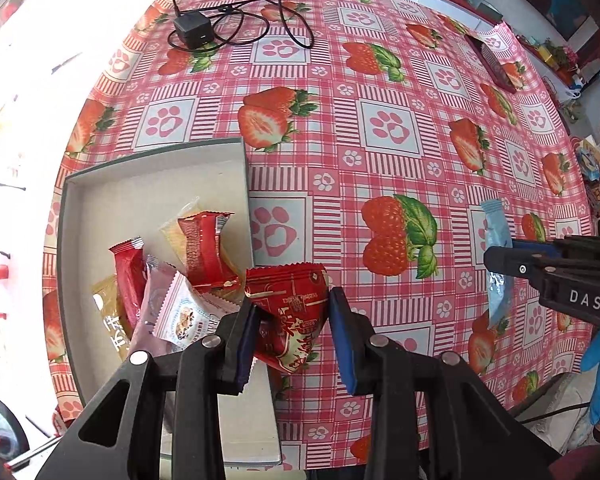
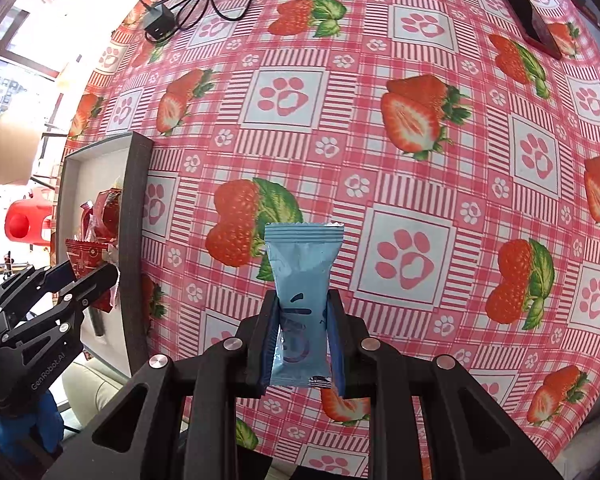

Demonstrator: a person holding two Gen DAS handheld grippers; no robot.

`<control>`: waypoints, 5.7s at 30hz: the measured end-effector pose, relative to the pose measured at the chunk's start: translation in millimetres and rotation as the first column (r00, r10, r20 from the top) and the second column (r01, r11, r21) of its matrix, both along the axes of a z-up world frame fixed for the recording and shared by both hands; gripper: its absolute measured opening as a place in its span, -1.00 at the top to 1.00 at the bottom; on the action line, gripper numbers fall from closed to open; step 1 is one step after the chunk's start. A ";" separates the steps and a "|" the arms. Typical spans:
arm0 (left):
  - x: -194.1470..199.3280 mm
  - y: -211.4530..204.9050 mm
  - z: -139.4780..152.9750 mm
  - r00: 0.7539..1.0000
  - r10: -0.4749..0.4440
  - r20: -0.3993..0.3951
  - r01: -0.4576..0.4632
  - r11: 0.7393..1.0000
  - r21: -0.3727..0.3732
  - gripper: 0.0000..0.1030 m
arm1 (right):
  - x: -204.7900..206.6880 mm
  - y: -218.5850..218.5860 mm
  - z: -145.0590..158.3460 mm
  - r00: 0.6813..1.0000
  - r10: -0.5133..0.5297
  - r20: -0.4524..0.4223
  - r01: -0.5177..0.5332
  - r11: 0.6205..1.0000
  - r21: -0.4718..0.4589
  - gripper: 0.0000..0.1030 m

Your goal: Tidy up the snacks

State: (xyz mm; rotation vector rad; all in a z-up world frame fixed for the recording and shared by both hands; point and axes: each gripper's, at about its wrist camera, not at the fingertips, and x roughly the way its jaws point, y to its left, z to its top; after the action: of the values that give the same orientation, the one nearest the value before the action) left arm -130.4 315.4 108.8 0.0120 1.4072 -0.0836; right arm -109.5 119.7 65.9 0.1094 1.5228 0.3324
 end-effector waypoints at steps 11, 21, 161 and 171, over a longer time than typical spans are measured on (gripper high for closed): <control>-10.9 76.4 -0.1 0.984 0.175 0.007 -0.175 0.984 0.015 0.28 | 20.8 98.1 28.3 0.978 0.200 0.057 -0.202 0.979 0.038 0.54; -25.1 119.8 -10.5 0.967 0.256 -0.022 -0.255 0.966 0.034 0.28 | 15.1 168.5 30.3 0.945 0.322 0.059 -0.325 0.944 0.063 0.54; -57.2 120.6 -25.9 0.960 0.267 -0.081 -0.255 0.958 0.133 -0.99 | -21.5 195.8 42.5 0.933 0.354 0.057 -0.344 0.929 -0.138 -1.00; -58.5 124.9 -27.1 0.958 0.274 -0.079 -0.262 0.956 0.133 -0.99 | -24.5 200.5 43.0 0.931 0.360 0.059 -0.349 0.927 -0.138 -1.00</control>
State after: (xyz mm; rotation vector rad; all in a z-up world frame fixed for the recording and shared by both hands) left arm -189.0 440.3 81.6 -0.0840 1.4969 0.2302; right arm -134.0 320.1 108.9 -0.2816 1.4738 0.5213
